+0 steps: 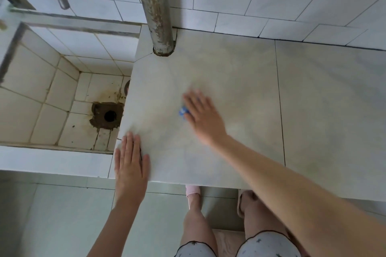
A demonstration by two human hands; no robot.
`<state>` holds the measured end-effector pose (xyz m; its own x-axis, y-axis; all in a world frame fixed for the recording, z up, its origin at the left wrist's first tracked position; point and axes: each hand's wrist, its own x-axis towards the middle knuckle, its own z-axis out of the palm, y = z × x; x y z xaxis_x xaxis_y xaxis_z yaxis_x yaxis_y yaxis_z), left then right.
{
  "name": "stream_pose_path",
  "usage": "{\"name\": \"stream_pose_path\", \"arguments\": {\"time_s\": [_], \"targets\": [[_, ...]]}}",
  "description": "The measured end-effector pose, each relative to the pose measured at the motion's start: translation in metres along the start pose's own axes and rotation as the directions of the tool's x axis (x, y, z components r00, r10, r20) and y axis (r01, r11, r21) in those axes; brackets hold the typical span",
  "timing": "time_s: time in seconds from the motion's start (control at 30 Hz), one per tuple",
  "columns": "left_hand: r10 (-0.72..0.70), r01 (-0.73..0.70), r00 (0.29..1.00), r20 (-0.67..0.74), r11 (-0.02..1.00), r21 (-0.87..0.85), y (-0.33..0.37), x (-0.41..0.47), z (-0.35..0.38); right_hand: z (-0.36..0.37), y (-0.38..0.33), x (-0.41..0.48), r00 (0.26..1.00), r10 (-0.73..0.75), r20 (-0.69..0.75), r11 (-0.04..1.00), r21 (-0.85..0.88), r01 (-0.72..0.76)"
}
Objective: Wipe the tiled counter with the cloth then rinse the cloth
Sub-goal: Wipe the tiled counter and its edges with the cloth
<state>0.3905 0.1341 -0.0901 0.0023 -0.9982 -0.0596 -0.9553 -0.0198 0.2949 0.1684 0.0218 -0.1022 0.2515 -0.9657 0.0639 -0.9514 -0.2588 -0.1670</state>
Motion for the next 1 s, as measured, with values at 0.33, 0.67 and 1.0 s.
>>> {"name": "stream_pose_path", "arguments": {"time_s": [0.33, 0.67, 1.0], "targets": [[-0.011, 0.009, 0.999, -0.044, 0.999, -0.045, 0.005, 0.017, -0.003, 0.008, -0.021, 0.023, 0.996, -0.081, -0.022, 0.997, 0.01, 0.081], [-0.063, 0.064, 0.998, -0.015, 0.995, 0.082, 0.001, 0.031, 0.002, 0.008, -0.029, 0.061, 0.949, -0.302, 0.087, 0.952, -0.025, 0.306], [-0.063, 0.064, 0.998, -0.03, 0.998, 0.005, 0.002, 0.033, -0.001, 0.009, -0.047, 0.048, 0.926, -0.366, 0.096, 0.929, -0.026, 0.37]]}}
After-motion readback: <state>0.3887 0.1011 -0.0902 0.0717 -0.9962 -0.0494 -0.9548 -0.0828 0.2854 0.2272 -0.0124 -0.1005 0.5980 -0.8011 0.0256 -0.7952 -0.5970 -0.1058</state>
